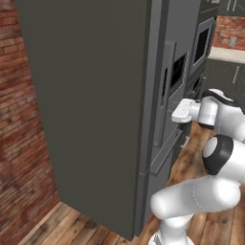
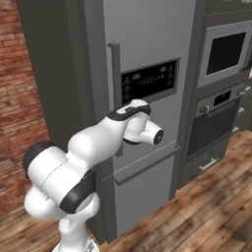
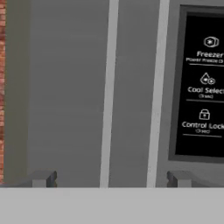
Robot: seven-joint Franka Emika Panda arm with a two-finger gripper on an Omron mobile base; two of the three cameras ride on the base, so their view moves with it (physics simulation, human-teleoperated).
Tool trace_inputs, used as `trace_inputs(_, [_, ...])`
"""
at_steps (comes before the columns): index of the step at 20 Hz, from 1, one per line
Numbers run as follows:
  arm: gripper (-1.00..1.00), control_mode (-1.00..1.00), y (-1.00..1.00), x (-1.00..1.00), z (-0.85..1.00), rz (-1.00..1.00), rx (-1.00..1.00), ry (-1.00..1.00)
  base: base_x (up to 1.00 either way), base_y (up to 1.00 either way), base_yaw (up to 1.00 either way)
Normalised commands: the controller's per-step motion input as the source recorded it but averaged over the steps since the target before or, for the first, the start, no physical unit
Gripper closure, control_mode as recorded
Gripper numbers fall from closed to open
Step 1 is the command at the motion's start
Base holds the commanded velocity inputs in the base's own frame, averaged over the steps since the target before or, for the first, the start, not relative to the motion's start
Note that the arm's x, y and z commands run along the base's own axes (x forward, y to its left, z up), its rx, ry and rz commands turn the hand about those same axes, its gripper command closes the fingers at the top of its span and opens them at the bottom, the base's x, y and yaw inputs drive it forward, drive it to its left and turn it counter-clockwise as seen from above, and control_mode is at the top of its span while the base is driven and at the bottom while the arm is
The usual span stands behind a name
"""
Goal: Move the hot dog bun to the plate on the dining table and place the condiment next to that plate. Then navigate to the fridge and take the sausage and place it on the plate as well.
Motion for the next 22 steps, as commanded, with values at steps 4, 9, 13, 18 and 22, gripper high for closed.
trace_inputs(4, [-1.00,-1.00,0.05,0.13,-0.06,0.00,0.00,0.00,0.00,0.00,0.00])
trace_inputs(9, [-1.00,-1.00,0.05,0.17,-0.05,0.00,0.00,0.00,0.00,0.00,0.00])
trace_inputs(13, [-1.00,-1.00,0.12,0.06,-0.06,0.01,0.00,0.00,0.00,0.00,0.00])
trace_inputs(18, [-1.00,-1.00,0.20,0.00,-0.06,0.05,0.00,0.00,0.00,0.00,0.00])
trace_inputs(22, [-1.00,-1.00,0.30,0.00,-0.06,0.06,0.00,0.00,0.00,0.00,0.00])
